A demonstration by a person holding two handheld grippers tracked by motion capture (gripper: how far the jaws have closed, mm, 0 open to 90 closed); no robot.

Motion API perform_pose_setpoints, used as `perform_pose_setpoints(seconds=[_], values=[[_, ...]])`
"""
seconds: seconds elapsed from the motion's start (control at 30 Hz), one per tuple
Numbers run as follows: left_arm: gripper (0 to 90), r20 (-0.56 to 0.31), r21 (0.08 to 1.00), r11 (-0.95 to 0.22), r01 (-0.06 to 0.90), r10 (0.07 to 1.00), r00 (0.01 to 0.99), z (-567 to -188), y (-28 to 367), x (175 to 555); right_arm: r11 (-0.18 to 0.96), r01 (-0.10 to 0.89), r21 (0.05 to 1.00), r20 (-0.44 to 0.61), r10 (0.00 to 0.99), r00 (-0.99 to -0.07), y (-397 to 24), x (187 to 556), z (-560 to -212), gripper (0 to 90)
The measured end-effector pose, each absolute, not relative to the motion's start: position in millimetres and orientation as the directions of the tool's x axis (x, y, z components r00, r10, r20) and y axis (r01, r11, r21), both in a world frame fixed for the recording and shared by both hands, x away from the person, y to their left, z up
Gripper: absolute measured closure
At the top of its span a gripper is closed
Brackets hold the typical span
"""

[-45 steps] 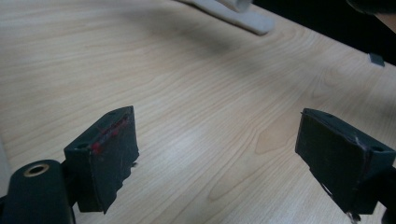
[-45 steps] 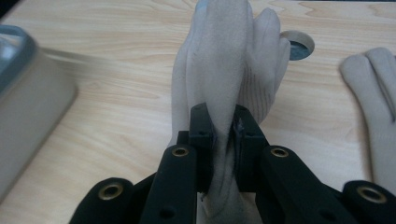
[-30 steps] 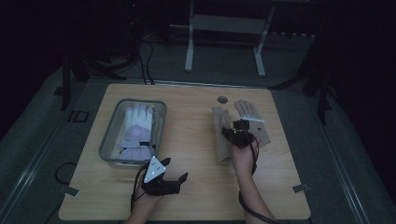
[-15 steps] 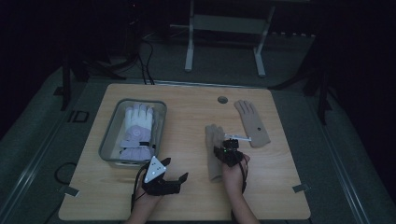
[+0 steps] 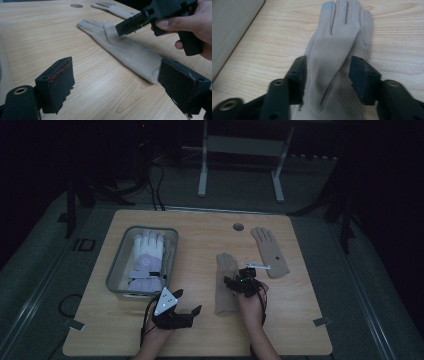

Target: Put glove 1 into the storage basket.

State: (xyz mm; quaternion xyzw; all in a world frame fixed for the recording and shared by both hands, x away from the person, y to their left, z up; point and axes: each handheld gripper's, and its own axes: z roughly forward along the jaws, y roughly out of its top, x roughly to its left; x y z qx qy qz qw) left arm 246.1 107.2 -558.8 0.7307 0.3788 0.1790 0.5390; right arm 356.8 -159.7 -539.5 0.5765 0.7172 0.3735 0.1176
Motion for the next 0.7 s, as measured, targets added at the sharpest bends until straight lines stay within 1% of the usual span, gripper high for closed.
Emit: perform_pose_setpoints(seconds=[0.1,0.17,0.2,0.3,0.33,0.4,0.5,0.6,0.67,0.7], values=[[13.9,-0.154,0.922,-0.128,0.366,0.746,0.648,-559.6,108.3,246.9,0.099,0.734,0.672,0.23,0.914,-0.334,-162.5,358.2,-537.6,38.6],[13.9,-0.157,0.922,-0.126,0.367,0.745,0.648,-560.2,108.7,247.0,0.127,0.727,0.674,0.205,0.914,-0.35,-167.5,359.8,-535.5,37.2],[13.9,-0.156,0.922,-0.127,0.366,0.743,0.651,-560.6,109.1,247.2,0.125,0.729,0.673,0.209,0.914,-0.349,-169.6,360.3,-534.5,35.2],[13.9,-0.158,0.927,-0.12,0.355,0.732,0.662,-561.9,109.4,247.8,0.15,0.721,0.676,0.208,0.9,-0.383,-178.5,363.4,-529.0,21.3],[13.9,-0.155,0.929,-0.122,0.35,0.73,0.666,-562.0,109.5,247.6,0.139,0.716,0.684,0.219,0.897,-0.384,-182.6,363.9,-526.7,21.2],[13.9,-0.151,0.934,-0.118,0.337,0.725,0.672,-562.3,109.4,247.2,0.14,0.708,0.692,0.222,0.893,-0.392,-189.8,365.7,-522.4,17.3],[13.9,-0.149,0.936,-0.117,0.331,0.723,0.675,-563.1,109.1,246.5,0.176,0.683,0.709,0.2,0.878,-0.435,-199.9,367.7,-516.5,16.4],[13.9,-0.141,0.935,-0.128,0.331,0.722,0.678,-565.3,108.2,246.6,0.199,0.665,0.72,0.179,0.872,-0.455,-211.8,370.3,-511.1,16.8],[13.9,-0.128,0.935,-0.137,0.327,0.728,0.673,-566.1,107.5,246.3,0.216,0.65,0.728,0.151,0.875,-0.459,-218.2,371.7,-507.3,17.5],[13.8,-0.121,0.936,-0.14,0.322,0.731,0.671,-566.2,107.3,246.2,0.236,0.636,0.735,0.133,0.869,-0.476,-222.4,372.8,-504.5,17.4]])
